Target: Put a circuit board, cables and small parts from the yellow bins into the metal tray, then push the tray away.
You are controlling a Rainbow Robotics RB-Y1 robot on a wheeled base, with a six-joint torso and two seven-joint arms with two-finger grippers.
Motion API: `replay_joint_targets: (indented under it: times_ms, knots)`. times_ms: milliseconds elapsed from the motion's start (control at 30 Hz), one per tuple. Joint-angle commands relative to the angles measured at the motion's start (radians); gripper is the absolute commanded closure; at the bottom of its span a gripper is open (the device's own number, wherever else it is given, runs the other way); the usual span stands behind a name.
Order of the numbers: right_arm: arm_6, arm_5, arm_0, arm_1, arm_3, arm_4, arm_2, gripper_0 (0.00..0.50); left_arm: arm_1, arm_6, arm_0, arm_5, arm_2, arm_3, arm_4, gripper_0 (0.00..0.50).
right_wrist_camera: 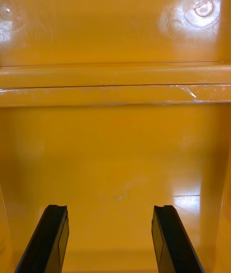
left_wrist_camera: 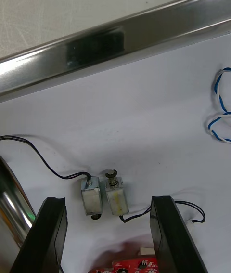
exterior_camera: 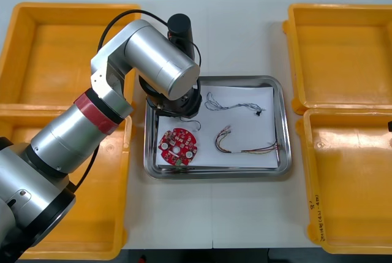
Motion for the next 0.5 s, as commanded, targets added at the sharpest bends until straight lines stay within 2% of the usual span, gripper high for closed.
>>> replay_joint_targets:
  times_ms: [33,300,433,500]
  knots:
    - [0.015,0.003,0.010,0.014,-0.026,-0.006,0.007,0.000,-0.025,-0.041,-0.035,0.024,0.016,-0.047,0.007,0.000]
    - [0.015,0.001,0.010,0.014,-0.026,-0.006,0.007,0.000,-0.024,-0.046,-0.097,0.212,0.139,-0.122,0.048,0.000]
    - [0.016,0.000,0.010,0.014,-0.026,-0.006,0.007,0.000,-0.001,-0.047,-0.132,0.306,0.191,-0.156,0.065,0.000]
    - [0.015,0.000,0.010,0.014,-0.026,-0.006,0.007,0.000,0.022,-0.047,-0.147,0.316,0.216,-0.170,0.087,0.000]
